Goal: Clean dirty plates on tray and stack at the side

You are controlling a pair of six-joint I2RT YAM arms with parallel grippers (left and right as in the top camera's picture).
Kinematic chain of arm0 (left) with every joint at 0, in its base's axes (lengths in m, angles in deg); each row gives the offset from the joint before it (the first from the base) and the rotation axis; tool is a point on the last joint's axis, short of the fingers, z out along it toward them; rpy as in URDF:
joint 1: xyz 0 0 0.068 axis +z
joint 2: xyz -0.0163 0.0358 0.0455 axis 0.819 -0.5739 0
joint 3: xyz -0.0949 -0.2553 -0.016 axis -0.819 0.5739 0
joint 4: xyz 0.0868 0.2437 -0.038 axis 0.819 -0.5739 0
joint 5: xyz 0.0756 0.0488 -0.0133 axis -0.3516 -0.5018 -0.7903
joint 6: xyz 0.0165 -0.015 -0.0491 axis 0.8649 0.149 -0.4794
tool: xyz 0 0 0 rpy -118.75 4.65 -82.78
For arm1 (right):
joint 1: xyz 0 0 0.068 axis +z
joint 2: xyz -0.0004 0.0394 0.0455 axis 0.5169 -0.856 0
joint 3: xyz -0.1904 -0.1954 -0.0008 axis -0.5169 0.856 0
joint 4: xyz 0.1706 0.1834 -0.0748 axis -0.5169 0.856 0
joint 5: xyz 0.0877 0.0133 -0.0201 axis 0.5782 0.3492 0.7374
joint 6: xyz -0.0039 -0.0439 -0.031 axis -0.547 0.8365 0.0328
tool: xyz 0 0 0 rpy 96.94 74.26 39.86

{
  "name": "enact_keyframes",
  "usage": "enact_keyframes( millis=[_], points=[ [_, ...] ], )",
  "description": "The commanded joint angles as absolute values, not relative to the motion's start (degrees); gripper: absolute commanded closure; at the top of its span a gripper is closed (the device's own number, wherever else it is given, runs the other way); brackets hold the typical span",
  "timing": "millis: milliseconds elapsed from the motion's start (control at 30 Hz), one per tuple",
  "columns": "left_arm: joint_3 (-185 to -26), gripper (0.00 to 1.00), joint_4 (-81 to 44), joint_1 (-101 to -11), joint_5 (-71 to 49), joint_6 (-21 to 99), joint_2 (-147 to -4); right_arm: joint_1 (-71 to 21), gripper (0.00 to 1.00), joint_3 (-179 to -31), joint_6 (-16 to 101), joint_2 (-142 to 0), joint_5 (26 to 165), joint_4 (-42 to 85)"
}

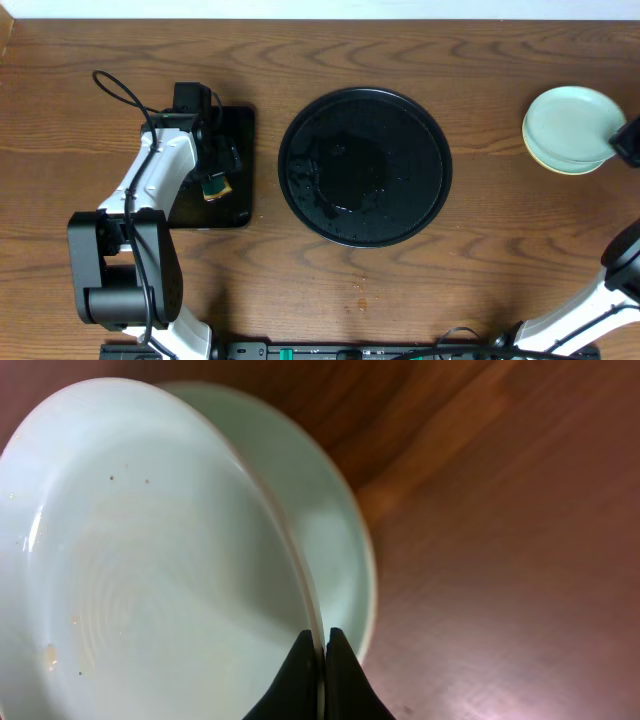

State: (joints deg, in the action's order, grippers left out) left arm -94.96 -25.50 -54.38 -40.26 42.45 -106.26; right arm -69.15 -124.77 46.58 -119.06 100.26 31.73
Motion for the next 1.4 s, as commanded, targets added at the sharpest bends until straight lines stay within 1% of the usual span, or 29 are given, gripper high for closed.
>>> enact_keyframes(
  millis=[0,100,233,267,300,500,600,633,667,700,733,767,1000,1133,1367],
  points=[
    [-94.6,0.14,-25.7,-54.1,-40.9,42.7,-106.7,-68.9,0.92,-124.7,47.4,-120.5,106.1,30.8],
    [-94.6,0.14,-25.7,-54.1,-40.9,42.7,-106.7,-68.5,0.59,-124.7,47.4,-120.9,107.2,30.2],
    [-94.6,0.14,-25.7,-54.1,-40.9,42.7,-106.7,-68.3,0.40,-124.9,49.2,-119.7,110.4,31.0],
    [-94.6,0.14,-25.7,-54.1,-40.9,42.7,-106.7,-68.0,0.37,-124.9,49.6,-119.1,111.4,31.3],
    [-94.6,0.14,-25.7,-54.1,-40.9,42.7,-106.7,-67.7,0.36,-124.9,49.9,-118.5,111.7,31.6],
    [-94.6,0.14,-25.7,-54.1,-40.9,42.7,-106.7,-62.7,0.40,-125.9,55.0,-112.2,110.6,34.8],
    [-94.6,0.14,-25.7,-54.1,-40.9,42.7,-106.7,-57.7,0.40,-125.9,60.8,-108.4,110.4,36.5],
    [-94.6,0.14,-25.7,-54.1,-40.9,42.7,-106.7,-55.2,0.37,-125.9,63.4,-107.1,109.4,37.4],
    [-94.6,0.14,-25.7,-54.1,-40.9,42.7,-106.7,-53.3,0.30,-125.9,64.8,-106.4,108.2,38.1],
    [-94.6,0.14,-25.7,-54.1,-40.9,42.7,-106.7,-50.9,0.20,-125.9,66.2,-105.6,106.9,39.0],
    [-94.6,0.14,-25.7,-54.1,-40.9,42.7,-106.7,-48.6,0.07,-125.9,66.8,-105.1,105.7,39.8],
    [-94.6,0.14,-25.7,-54.1,-40.9,42.7,-106.7,-46.2,0.01,-125.9,66.7,-104.7,104.7,40.5],
    [-94.6,0.14,-25.7,-54.1,-40.9,42.7,-106.7,-34.3,0.01,-125.9,66.7,-104.8,104.6,41.2],
    [-94.6,0.14,-25.7,-54.1,-40.9,42.7,-106.7,-30.2,0.01,-125.9,66.7,-104.8,104.6,41.2],
    [-94.6,0.14,-25.7,-54.1,-40.9,42.7,-106.7,-26.0,0.01,-125.9,66.7,-104.8,104.6,41.2]
  ],
)
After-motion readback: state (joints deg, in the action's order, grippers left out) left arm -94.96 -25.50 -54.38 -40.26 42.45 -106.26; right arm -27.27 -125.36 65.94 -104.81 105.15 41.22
